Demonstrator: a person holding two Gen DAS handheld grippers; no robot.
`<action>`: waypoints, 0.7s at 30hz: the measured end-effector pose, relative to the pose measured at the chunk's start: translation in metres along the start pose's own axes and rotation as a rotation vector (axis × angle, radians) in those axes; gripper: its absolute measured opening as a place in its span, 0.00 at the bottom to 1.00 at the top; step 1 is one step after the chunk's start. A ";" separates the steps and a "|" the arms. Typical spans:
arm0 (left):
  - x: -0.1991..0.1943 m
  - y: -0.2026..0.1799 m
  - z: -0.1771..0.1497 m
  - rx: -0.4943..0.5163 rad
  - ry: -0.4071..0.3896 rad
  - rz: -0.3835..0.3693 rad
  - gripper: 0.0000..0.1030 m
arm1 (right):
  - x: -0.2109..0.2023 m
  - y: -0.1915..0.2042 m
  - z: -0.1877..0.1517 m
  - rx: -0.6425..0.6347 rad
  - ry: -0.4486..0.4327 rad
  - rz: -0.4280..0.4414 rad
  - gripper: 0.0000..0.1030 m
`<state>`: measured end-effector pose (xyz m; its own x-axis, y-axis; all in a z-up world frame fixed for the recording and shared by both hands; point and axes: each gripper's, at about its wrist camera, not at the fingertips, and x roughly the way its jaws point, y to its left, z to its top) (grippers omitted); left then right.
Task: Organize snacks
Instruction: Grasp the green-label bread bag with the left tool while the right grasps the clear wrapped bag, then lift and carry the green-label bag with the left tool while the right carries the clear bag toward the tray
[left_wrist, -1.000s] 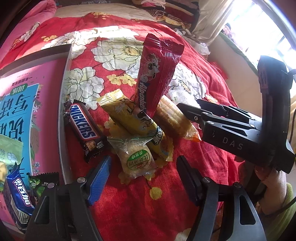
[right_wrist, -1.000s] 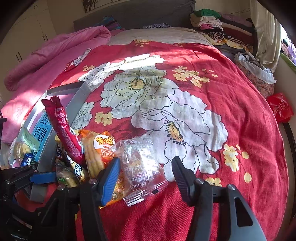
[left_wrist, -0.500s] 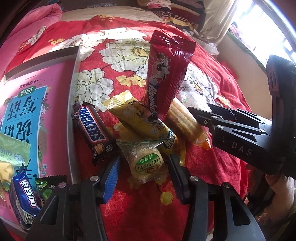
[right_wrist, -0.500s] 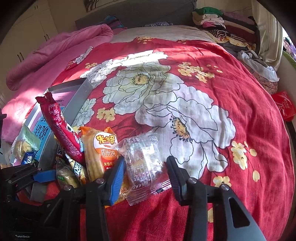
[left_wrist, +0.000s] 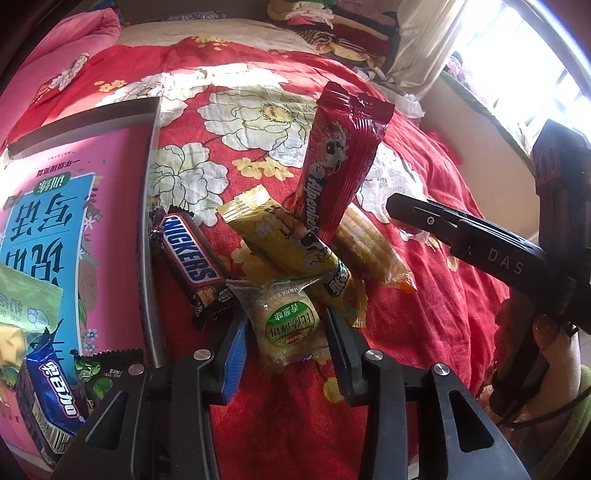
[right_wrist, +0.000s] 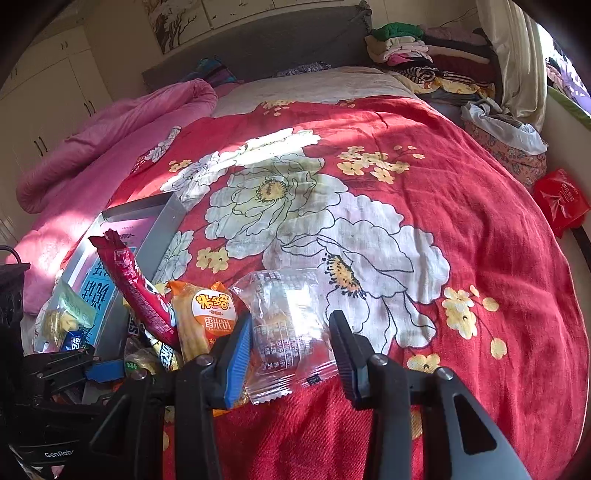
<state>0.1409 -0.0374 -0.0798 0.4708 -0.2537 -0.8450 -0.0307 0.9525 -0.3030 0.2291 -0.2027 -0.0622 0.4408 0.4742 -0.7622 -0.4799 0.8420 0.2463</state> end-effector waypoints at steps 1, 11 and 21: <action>-0.001 0.000 -0.001 -0.001 -0.002 -0.008 0.40 | -0.001 -0.001 0.000 0.005 -0.004 0.006 0.41; -0.023 -0.006 -0.001 0.026 -0.055 -0.054 0.40 | -0.009 -0.002 0.002 0.019 -0.042 0.011 0.41; -0.046 0.005 0.003 0.000 -0.116 -0.045 0.40 | -0.017 -0.002 0.004 0.027 -0.074 0.008 0.41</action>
<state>0.1217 -0.0209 -0.0410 0.5705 -0.2747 -0.7740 -0.0071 0.9407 -0.3391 0.2257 -0.2118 -0.0474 0.4924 0.4982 -0.7137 -0.4636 0.8441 0.2694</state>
